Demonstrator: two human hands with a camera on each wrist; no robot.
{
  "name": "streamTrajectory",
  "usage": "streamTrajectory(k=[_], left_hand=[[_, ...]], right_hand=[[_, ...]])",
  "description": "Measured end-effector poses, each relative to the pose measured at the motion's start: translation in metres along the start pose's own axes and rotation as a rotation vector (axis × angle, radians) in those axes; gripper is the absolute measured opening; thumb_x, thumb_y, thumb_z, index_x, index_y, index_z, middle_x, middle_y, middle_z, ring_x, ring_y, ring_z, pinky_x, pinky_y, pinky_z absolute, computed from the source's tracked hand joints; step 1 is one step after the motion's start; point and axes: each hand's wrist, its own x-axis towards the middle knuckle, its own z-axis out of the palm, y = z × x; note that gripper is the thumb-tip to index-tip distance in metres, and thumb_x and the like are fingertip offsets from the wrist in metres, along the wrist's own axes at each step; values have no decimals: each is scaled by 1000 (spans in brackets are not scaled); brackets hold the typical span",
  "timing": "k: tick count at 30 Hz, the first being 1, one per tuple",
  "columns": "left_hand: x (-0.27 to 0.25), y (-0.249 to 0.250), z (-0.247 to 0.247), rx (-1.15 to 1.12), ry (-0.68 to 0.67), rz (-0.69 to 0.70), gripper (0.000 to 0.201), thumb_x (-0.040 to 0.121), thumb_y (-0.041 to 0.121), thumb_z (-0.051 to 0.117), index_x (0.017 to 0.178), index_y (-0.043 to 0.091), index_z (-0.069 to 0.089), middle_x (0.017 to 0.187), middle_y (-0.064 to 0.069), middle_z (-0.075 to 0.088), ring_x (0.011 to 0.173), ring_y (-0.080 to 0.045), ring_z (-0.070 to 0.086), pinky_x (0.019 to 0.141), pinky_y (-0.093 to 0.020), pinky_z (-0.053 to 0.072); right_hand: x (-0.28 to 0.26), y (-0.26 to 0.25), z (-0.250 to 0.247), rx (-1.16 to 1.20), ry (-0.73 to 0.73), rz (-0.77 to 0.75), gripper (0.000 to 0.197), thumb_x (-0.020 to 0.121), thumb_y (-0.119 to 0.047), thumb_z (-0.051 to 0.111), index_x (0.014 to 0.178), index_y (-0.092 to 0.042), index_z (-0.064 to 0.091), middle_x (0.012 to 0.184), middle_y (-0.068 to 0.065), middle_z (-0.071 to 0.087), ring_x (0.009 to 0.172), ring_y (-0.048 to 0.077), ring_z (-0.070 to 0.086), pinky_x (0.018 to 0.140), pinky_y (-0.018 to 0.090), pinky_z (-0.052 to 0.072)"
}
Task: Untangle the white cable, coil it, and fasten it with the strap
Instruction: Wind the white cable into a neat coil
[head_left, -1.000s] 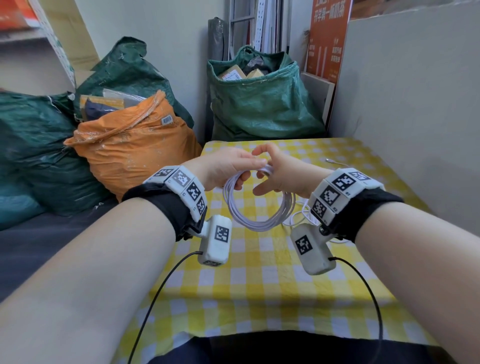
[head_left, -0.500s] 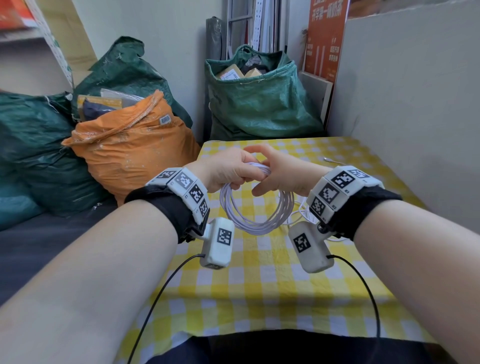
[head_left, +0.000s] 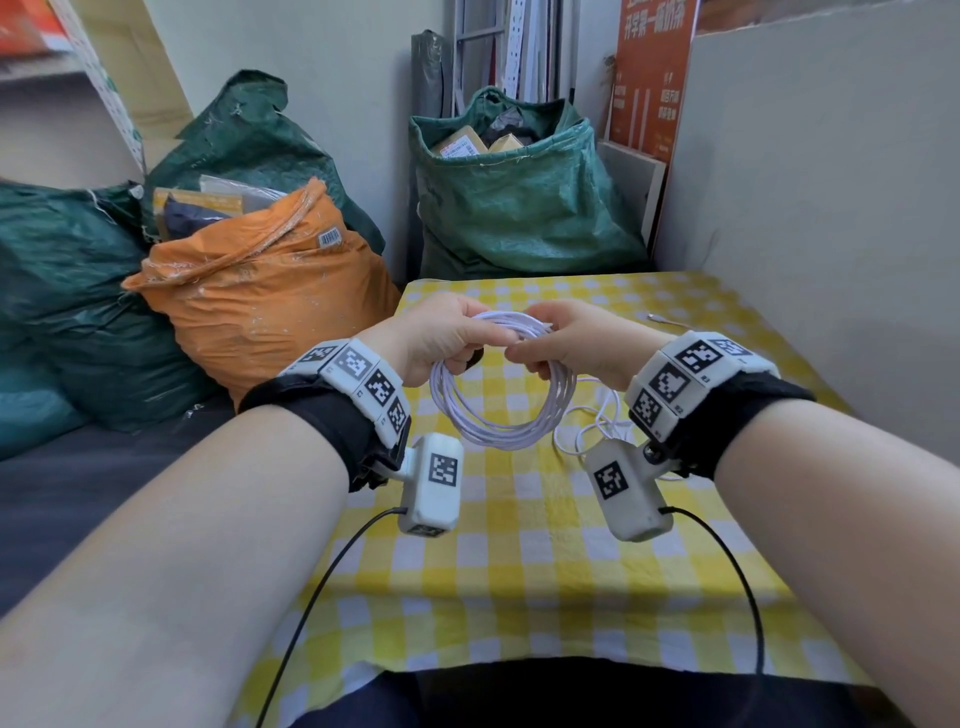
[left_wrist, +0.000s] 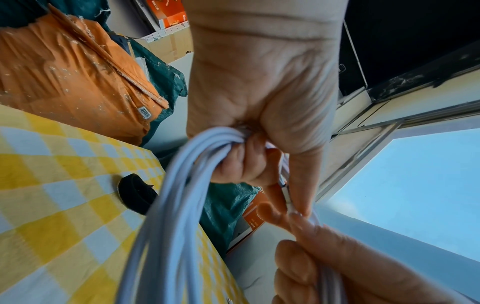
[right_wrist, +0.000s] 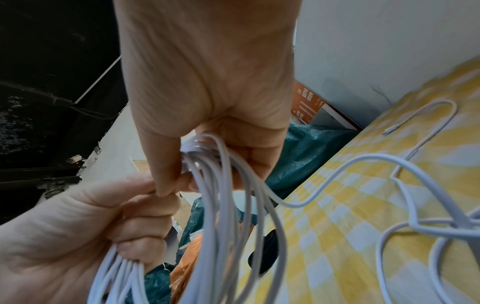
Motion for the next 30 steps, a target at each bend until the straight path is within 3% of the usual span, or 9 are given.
streamTrajectory(k=[3, 8, 12, 15, 21, 26, 30], left_hand=[[1, -1, -2, -59, 33, 2, 5, 88, 12, 63, 91, 8, 64, 49, 7, 27, 40, -7, 21, 38, -18, 20], [1, 0, -5, -140, 4, -59, 9, 93, 14, 57, 85, 14, 54, 47, 10, 26, 40, -6, 21, 40, -19, 17], [-2, 1, -4, -168, -35, -100, 13, 94, 21, 56, 104, 13, 54, 48, 9, 27, 40, -7, 22, 40, -19, 20], [-2, 0, -4, -208, -14, -89, 16, 94, 21, 57, 107, 13, 53, 46, 10, 28, 40, -6, 23, 40, -18, 22], [-3, -3, -6, -275, -3, -116, 11, 94, 19, 56, 93, 11, 63, 43, 11, 24, 37, -4, 18, 41, -19, 17], [-5, -8, -9, -283, 11, -122, 16, 93, 20, 57, 79, 15, 63, 45, 11, 24, 38, -5, 18, 50, -23, 20], [-5, -12, -10, -286, -4, -138, 11, 93, 21, 57, 90, 11, 62, 44, 10, 27, 38, -5, 26, 57, -25, 24]], right_hand=[[-1, 0, -1, 11, 24, 25, 11, 89, -23, 62, 87, -12, 60, 63, 0, 57, 59, 13, 56, 70, 34, 46], [1, -1, -2, 60, 17, 50, 13, 93, -30, 57, 86, -19, 58, 62, -3, 51, 59, 13, 60, 69, 31, 47], [2, -2, -1, 81, 23, 35, 11, 95, -24, 54, 93, -13, 57, 58, -3, 43, 49, 13, 46, 63, 31, 49], [0, -5, -1, 96, 31, 36, 11, 95, -24, 55, 88, -15, 56, 56, -3, 40, 47, 12, 41, 55, 27, 44], [-1, -1, -6, 137, 43, 70, 15, 91, -25, 62, 85, -13, 55, 55, -4, 43, 47, 11, 42, 52, 25, 38], [-3, 3, -6, 229, 9, 111, 13, 93, -25, 59, 88, -14, 57, 57, -4, 42, 49, 12, 46, 63, 29, 51], [-1, 1, -1, 197, 43, 88, 12, 96, -24, 54, 94, -13, 54, 57, -5, 34, 45, 10, 34, 53, 25, 37]])
